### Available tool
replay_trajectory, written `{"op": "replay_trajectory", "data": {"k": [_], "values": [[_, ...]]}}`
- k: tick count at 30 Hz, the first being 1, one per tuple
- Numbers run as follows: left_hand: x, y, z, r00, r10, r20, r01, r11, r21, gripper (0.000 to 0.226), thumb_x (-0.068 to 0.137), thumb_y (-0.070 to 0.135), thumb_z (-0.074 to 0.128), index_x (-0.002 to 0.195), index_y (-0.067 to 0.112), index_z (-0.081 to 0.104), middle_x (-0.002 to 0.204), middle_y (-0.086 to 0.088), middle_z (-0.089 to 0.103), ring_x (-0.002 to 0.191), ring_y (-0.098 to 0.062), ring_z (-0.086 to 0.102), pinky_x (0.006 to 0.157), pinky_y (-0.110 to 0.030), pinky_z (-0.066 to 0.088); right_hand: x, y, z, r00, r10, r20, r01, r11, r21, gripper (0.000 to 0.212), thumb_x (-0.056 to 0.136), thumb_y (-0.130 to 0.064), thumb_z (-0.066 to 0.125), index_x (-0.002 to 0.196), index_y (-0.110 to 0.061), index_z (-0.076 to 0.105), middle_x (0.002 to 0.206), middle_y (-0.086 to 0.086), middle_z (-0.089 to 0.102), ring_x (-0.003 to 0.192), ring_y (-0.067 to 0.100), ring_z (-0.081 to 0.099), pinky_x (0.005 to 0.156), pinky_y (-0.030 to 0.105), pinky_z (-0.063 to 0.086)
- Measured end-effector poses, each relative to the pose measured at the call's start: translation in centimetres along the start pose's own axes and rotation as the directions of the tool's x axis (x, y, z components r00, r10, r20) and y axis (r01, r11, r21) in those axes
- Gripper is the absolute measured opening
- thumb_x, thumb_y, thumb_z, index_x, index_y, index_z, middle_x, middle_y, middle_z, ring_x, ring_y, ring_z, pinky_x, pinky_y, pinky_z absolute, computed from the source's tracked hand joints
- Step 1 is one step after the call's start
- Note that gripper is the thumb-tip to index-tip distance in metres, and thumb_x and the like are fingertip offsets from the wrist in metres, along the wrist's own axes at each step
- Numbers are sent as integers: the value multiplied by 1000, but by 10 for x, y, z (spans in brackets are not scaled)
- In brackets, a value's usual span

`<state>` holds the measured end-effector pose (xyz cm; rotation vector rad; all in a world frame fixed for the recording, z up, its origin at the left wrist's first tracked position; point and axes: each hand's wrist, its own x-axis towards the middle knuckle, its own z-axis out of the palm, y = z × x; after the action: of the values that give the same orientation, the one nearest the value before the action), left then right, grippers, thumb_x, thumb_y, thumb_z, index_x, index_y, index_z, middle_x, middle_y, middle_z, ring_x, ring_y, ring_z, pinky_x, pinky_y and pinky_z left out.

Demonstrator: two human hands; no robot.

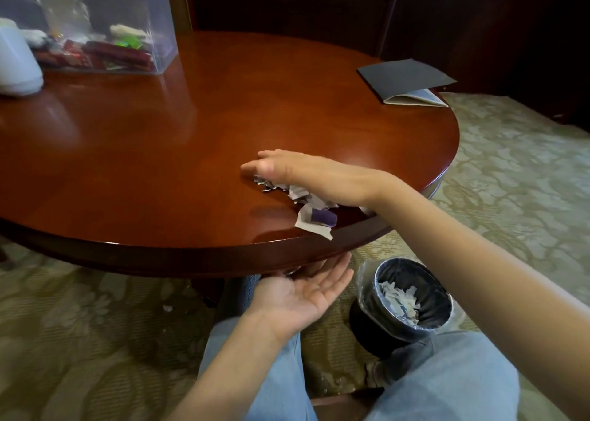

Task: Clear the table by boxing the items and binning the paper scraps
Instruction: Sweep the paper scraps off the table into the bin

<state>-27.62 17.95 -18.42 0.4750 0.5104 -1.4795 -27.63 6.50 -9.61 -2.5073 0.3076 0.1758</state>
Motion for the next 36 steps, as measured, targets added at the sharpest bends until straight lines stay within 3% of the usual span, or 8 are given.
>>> {"op": "replay_trajectory", "data": {"k": [3, 7, 10, 15, 18, 22, 28, 36], "values": [[-1, -2, 3, 999, 13, 36, -12, 999, -34, 38, 95, 15, 32, 88, -13, 56, 85, -32, 64, 93, -41, 56, 85, -50, 37, -18, -2, 9, 998, -51, -28, 44, 976, -212, 60, 91, -57, 38, 146, -38, 24, 158, -5, 11, 145, 12, 3, 118, 39, 2], [-1, -7, 10, 999, 48, -5, -48, 999, -5, 32, 95, 10, 30, 81, -9, 52, 69, -33, 64, 81, -41, 57, 79, -51, 38, -24, -4, 25, 958, -169, -231, 63, 912, -406, 53, 96, -49, 36, 144, -27, 33, 152, 2, 29, 142, 18, 22, 113, 33, 17], [-3, -9, 15, 998, 53, -15, -53, 998, 36, 38, 96, 13, 32, 79, -12, 55, 68, -31, 64, 80, -38, 57, 81, -49, 39, -17, 0, 24, 924, -210, -320, 87, 929, -358, 37, 99, -34, 40, 130, -17, 50, 134, 3, 47, 121, 20, 43, 99, 30, 31], [-2, -11, 18, 997, 71, 11, -72, 995, 65, 54, 95, 12, 31, 61, -16, 61, 65, -29, 64, 75, -37, 57, 86, -48, 39, -4, 3, 26, 886, -240, -397, 63, 910, -409, 19, 97, -36, 43, 94, -18, 46, 95, -2, 41, 86, 22, 42, 82, 41, 42], [-1, -13, 19, 996, 87, 8, -88, 991, 100, 66, 96, 13, 31, 46, -17, 60, 58, -29, 63, 60, -38, 64, 77, -46, 44, -6, -2, 22, 897, -272, -348, 85, 880, -467, 24, 97, -36, 43, 82, -21, 34, 84, -6, 37, 75, 16, 38, 62, 27, 31], [-1, -13, 17, 997, 65, 30, -67, 995, 69, 63, 96, 14, 31, 52, -19, 61, 62, -29, 64, 76, -37, 57, 89, -46, 38, -7, -2, 20, 860, -323, -396, 54, 828, -558, 48, 97, -38, 43, 56, -23, 24, 56, -7, 32, 59, 19, 38, 47, 16, 17], [-3, -15, 16, 999, 33, 39, -34, 999, 29, 44, 97, 14, 31, 80, -15, 58, 77, -28, 63, 82, -39, 56, 87, -48, 39, 0, -6, 18, 826, -260, -500, 45, 915, -402, 54, 96, -28, 47, 46, -24, 25, 41, -6, 25, 37, 13, 27, 46, 16, 21], [-9, -10, 16, 1000, 13, 7, -13, 997, -73, 41, 99, 15, 28, 87, -14, 54, 89, -32, 57, 101, -39, 52, 93, -50, 35, 17, -7, -26, 554, 147, -819, 224, 922, 317, 48, 87, -11, 55, 44, -16, 34, 27, -10, 31, 21, 3, 35, 32, 10, 25]]}}
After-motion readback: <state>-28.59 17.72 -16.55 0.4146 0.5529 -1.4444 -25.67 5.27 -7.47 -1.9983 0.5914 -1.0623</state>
